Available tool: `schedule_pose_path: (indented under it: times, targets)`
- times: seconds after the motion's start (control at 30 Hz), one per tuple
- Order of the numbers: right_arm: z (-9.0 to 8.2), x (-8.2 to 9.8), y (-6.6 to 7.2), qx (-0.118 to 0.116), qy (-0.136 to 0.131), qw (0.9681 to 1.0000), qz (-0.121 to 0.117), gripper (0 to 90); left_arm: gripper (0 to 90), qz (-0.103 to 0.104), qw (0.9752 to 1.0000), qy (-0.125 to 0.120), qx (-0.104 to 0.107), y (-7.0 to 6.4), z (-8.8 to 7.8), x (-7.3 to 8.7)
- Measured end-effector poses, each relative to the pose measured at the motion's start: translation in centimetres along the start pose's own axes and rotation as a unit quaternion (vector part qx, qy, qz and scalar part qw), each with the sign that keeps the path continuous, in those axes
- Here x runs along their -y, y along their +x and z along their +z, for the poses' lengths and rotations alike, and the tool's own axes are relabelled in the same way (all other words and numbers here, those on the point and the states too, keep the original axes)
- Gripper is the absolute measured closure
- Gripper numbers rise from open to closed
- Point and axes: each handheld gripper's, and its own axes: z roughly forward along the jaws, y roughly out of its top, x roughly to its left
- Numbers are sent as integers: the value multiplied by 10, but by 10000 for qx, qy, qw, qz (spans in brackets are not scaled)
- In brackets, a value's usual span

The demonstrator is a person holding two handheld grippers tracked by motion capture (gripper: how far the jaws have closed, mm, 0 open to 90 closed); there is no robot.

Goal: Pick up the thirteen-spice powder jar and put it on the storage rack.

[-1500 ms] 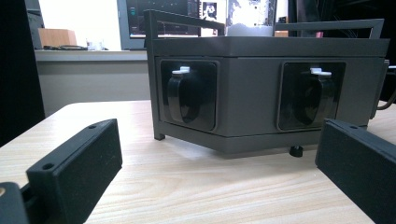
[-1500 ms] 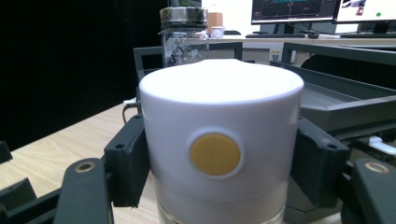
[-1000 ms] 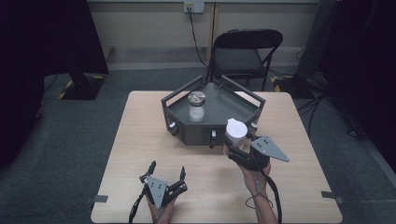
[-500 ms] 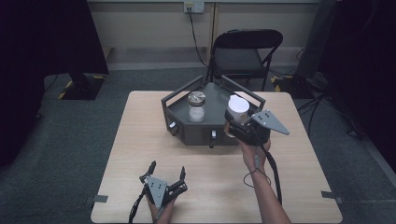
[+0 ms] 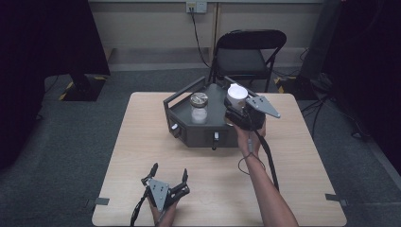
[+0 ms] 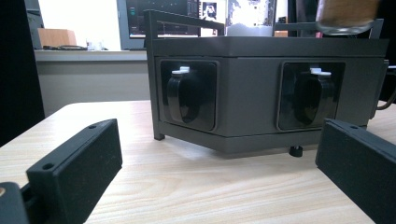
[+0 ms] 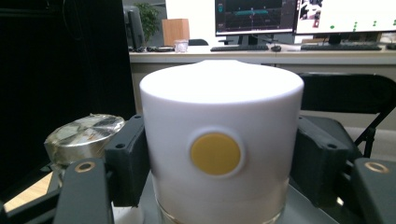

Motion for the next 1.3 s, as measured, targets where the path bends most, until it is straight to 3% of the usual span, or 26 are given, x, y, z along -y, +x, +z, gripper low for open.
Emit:
schedule_pose_path:
  times: [0.43, 1.3]
  targets:
    - [26, 1, -4, 124, 276, 9995, 26, 296, 0, -1, 10000, -1, 6, 0, 0, 0]
    - [29, 6, -2, 116, 357, 9993, -86, 296, 0, 0, 10000, 0, 6, 0, 0, 0]
